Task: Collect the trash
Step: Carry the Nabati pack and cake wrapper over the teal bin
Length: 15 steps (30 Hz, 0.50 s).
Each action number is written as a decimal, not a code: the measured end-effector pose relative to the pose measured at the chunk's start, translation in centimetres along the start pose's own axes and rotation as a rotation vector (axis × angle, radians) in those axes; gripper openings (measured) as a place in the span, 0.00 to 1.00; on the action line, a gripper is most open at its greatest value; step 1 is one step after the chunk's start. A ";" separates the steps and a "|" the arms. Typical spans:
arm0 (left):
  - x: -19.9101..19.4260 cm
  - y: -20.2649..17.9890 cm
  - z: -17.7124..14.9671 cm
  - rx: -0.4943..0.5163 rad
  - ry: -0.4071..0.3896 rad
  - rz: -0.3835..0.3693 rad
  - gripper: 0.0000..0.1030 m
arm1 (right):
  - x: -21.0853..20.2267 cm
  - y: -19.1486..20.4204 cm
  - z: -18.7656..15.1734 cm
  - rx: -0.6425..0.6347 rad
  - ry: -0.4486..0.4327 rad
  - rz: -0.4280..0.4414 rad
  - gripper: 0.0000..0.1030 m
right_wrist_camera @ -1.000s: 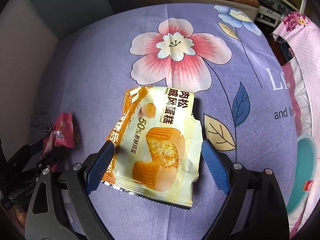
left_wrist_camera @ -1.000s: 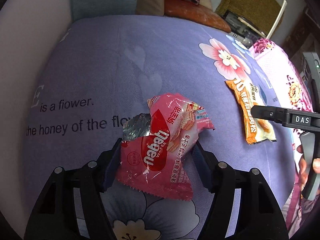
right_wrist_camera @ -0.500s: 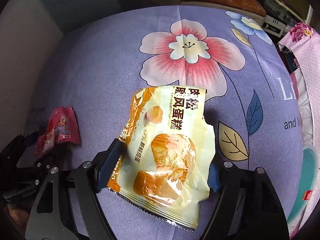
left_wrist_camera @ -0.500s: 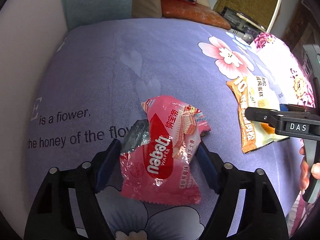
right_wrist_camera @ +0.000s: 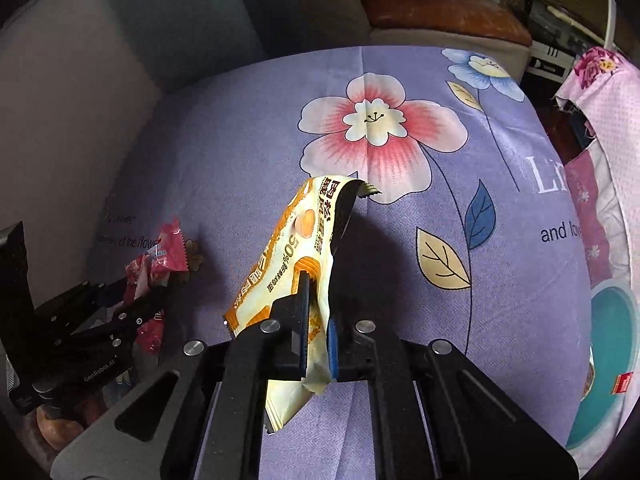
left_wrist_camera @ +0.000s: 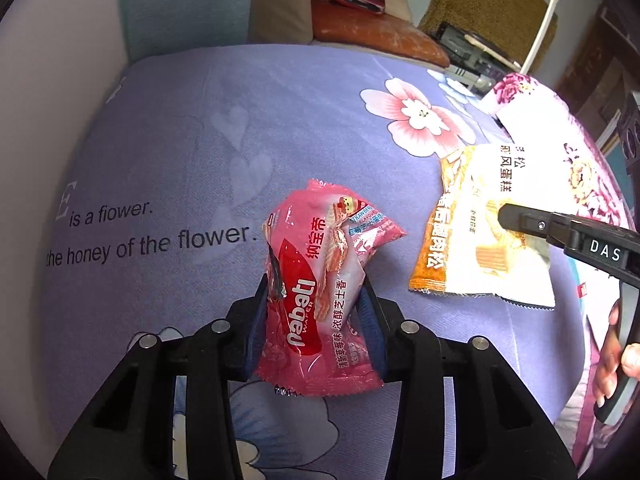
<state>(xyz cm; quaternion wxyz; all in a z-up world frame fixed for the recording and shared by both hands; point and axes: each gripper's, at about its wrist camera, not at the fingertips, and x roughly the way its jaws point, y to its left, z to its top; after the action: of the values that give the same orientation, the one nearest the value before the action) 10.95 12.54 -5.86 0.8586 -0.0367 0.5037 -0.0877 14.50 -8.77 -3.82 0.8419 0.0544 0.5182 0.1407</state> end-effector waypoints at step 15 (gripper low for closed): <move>-1.8 -10.3 -0.2 0.128 -0.020 -0.057 0.41 | -8.2 -7.2 -2.4 0.093 -0.148 -0.019 0.06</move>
<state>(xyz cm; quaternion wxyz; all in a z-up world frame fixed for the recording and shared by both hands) 8.75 2.81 -2.85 0.8613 0.0033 0.4873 -0.1439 10.24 -18.19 0.38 0.8757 0.0989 0.4611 0.1039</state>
